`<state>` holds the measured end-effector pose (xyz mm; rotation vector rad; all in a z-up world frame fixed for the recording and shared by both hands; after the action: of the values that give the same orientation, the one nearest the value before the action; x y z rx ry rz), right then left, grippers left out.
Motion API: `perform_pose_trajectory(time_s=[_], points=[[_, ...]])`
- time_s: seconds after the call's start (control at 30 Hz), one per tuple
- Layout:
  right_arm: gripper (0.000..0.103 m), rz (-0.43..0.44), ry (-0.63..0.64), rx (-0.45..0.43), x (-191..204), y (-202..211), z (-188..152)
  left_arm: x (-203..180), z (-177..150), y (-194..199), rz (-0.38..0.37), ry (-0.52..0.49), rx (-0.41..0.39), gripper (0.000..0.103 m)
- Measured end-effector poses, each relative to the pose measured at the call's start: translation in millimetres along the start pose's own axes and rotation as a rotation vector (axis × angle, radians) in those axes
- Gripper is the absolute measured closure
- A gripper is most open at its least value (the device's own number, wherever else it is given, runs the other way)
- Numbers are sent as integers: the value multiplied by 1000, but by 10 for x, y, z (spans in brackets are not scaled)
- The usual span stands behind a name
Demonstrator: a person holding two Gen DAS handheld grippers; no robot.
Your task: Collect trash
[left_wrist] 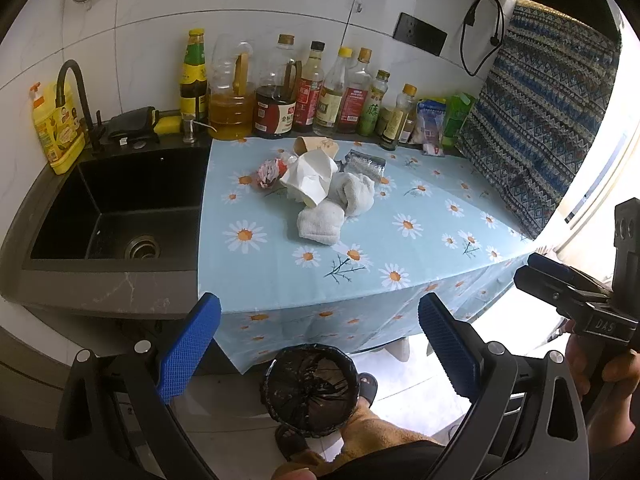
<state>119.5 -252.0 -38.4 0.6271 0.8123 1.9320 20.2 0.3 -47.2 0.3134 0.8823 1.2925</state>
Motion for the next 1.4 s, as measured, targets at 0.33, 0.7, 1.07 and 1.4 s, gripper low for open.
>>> perform_pose_trajectory(time_s=[0.33,0.7,1.07,1.4], points=[[5,-31,9,-17,15,69,-27,12,-33,68,-14,-1,-3,7],[5,-35,-24,-36,74,143,-36,-2,-35,146,-47,-27,1,7],[5,-18,-23,2,88,-74,70,82,62,-5,-40,-10,28,7],[5,82,22,52,96,-640,513,267,332,-266,8,53,20,7]])
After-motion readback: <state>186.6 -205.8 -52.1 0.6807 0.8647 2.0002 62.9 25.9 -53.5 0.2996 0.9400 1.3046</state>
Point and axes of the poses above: each gripper's, at about its wrist camera, not at the fingertips, and y roughly against the way its jaws point, x to its left, z to its top, the point moved 4 cm from there along -y, roughly the way its jaws point, and after that the axes turned 15 degrees about -z, right-handed, at the moved point
